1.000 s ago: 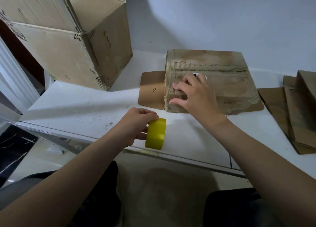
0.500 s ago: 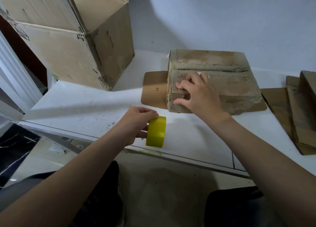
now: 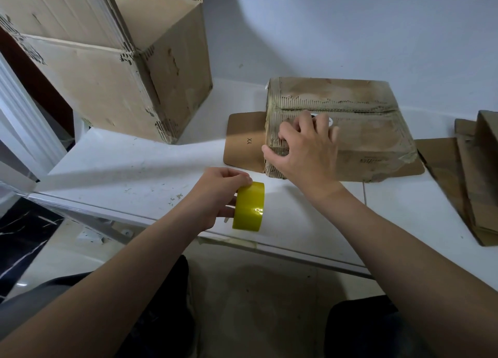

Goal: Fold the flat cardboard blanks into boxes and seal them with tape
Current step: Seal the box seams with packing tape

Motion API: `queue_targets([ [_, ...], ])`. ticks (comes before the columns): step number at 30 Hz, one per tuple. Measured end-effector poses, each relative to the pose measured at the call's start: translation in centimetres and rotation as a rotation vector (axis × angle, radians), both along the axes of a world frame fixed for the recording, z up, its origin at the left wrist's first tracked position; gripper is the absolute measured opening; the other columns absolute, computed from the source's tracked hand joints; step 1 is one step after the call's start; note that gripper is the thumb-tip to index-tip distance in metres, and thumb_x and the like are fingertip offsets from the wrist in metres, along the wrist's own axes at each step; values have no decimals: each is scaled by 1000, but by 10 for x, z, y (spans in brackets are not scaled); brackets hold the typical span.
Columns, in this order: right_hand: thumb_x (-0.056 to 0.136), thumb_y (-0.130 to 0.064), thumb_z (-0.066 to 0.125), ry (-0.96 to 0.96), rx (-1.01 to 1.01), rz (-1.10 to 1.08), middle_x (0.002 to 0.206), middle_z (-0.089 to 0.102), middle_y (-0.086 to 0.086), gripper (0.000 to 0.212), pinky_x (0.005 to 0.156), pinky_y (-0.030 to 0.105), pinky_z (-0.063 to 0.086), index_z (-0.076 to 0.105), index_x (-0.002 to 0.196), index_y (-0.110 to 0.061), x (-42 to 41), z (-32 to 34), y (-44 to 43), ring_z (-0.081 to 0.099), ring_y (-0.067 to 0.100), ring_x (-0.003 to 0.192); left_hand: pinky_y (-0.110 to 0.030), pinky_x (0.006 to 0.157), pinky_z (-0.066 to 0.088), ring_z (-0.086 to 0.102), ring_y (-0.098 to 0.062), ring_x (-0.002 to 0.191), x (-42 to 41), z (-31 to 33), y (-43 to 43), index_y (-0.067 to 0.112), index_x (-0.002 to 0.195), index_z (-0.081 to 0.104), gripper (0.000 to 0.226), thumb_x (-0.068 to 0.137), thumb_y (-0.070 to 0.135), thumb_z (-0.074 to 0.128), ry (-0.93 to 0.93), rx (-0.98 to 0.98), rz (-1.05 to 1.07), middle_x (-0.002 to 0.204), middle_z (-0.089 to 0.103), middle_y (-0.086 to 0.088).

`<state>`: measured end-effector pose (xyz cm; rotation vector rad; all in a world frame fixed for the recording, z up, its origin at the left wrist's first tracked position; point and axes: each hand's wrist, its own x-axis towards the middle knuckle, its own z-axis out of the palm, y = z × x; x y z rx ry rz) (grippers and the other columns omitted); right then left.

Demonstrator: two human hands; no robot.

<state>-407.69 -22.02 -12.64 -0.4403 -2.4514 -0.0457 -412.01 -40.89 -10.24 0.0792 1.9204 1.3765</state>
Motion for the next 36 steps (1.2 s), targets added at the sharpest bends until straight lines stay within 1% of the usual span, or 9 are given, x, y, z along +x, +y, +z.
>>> queue_targets([
  [4,69,-49,63,-10,25,-28,92,55,1,33,73,40,27,52,80,-20,-7,0,-10,47,30,92,-30,55,55,67,-23,74,1,2,2,14,109,69,15,96,20,65,6,19,1,99,65,-8],
  [9,65,-58,80,-122,-18,122,104,56,2,54,78,41,34,57,90,-16,2,3,4,46,29,99,-36,60,60,68,-28,83,1,8,9,17,109,69,15,94,21,68,50,29,-3,108,65,-11],
  [12,86,-52,69,-71,-204,298,123,57,-1,35,89,36,37,69,97,-19,20,17,19,41,24,107,-40,65,62,66,-30,86,4,11,16,18,107,68,13,94,20,68,89,45,-22,108,64,-11],
  [14,95,-35,60,15,-182,219,139,52,-4,20,94,33,37,71,109,-26,29,24,36,38,24,112,-39,62,61,65,-31,87,8,12,22,18,107,68,13,94,19,68,110,56,-41,109,63,-10],
  [16,97,-32,56,-26,-229,92,147,50,-7,30,98,34,35,67,125,-34,34,26,57,35,27,116,-36,60,59,64,-29,86,13,14,27,19,106,68,11,95,18,68,122,68,-57,108,63,-9],
  [22,88,-33,72,-22,-282,105,102,71,-16,18,76,25,30,76,105,-30,55,34,80,40,17,100,-36,58,59,65,-27,87,31,19,50,22,101,68,8,94,17,69,155,69,-132,108,63,-8],
  [28,86,-36,76,-24,-299,105,94,71,-16,12,78,24,32,75,93,-27,109,43,112,44,7,93,-47,71,62,64,-29,94,50,19,81,24,96,69,6,93,19,70,212,54,-189,109,61,-2],
  [33,85,-38,73,-70,-341,-38,85,64,-19,7,66,23,36,72,88,-32,166,48,142,50,16,87,-52,80,60,62,-26,90,75,15,118,24,96,69,6,93,19,69,218,71,-258,110,64,-2],
  [36,83,-38,77,-132,-492,-21,78,64,-18,15,62,25,39,69,76,-28,197,46,156,54,1,76,-52,78,60,65,-30,98,89,9,137,26,99,70,8,92,23,70,244,46,-304,115,65,-4],
])
